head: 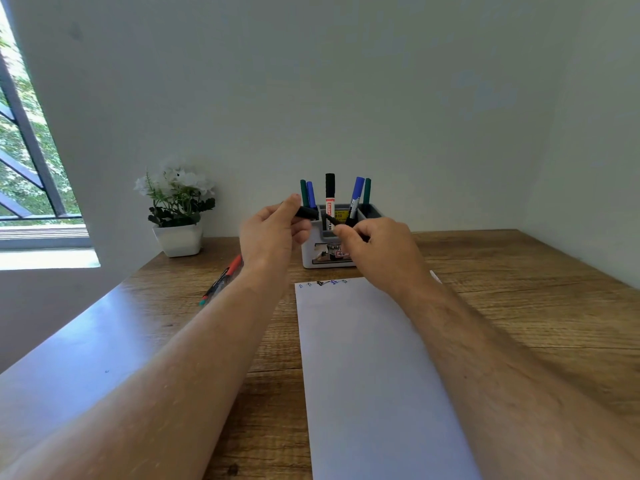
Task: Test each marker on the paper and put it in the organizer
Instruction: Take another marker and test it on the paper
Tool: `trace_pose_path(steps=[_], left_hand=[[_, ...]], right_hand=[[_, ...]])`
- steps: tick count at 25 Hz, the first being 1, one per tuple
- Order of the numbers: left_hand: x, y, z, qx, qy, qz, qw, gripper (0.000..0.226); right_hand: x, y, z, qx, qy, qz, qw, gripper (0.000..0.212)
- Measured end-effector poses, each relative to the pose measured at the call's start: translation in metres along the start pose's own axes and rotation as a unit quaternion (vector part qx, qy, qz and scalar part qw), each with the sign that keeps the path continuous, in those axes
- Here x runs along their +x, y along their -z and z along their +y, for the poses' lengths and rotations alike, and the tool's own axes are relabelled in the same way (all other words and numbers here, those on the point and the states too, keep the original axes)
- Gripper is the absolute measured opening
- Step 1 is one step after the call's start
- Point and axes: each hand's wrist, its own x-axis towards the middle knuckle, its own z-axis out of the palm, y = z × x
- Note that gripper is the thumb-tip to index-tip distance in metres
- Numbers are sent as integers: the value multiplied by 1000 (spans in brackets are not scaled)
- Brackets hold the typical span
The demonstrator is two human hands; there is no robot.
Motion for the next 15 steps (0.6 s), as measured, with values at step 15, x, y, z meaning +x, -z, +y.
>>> trace_pose_path(steps=[15], left_hand=[[-15, -13, 6, 0, 56, -47, 997, 44]], right_hand=[[0, 10, -9, 307, -86, 54, 946, 34]])
